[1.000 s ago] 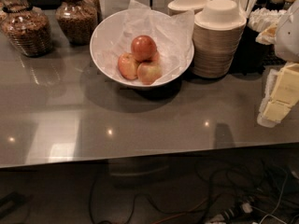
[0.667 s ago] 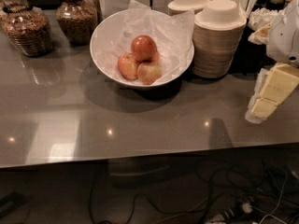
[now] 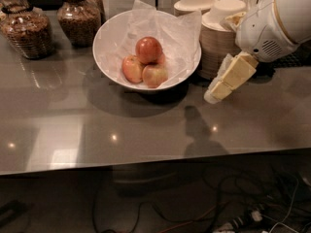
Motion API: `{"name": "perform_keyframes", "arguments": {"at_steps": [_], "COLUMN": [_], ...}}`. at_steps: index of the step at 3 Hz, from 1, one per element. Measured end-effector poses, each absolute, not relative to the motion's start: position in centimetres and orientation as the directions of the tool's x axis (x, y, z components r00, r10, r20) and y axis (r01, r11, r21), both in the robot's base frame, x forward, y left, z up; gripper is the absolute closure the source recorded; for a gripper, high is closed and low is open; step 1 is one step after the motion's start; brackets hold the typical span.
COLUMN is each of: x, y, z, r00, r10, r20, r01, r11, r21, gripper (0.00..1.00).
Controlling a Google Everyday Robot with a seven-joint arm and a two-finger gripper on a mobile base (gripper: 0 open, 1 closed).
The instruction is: Pick apple from white bowl
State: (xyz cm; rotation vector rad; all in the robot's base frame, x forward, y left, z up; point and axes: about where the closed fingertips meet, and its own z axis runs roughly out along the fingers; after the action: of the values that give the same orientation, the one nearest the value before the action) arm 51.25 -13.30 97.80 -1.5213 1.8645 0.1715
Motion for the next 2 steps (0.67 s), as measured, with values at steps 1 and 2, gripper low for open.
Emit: {"name": "perform_keyframes", "arguments": {"at_steps": [1, 2], "x": [54.2, 57.0], "y": [-9.2, -5.2], "z": [99.2, 100.2], "r00": [0.027, 0.088], "r10": [-0.744, -0.703], "r20": [-0.668, -0.706], "r01": [-0.895, -0.900], "r11": [0.279, 0.248], "r21": [-0.347, -0.359], "gripper": [0.00, 0.00]}}
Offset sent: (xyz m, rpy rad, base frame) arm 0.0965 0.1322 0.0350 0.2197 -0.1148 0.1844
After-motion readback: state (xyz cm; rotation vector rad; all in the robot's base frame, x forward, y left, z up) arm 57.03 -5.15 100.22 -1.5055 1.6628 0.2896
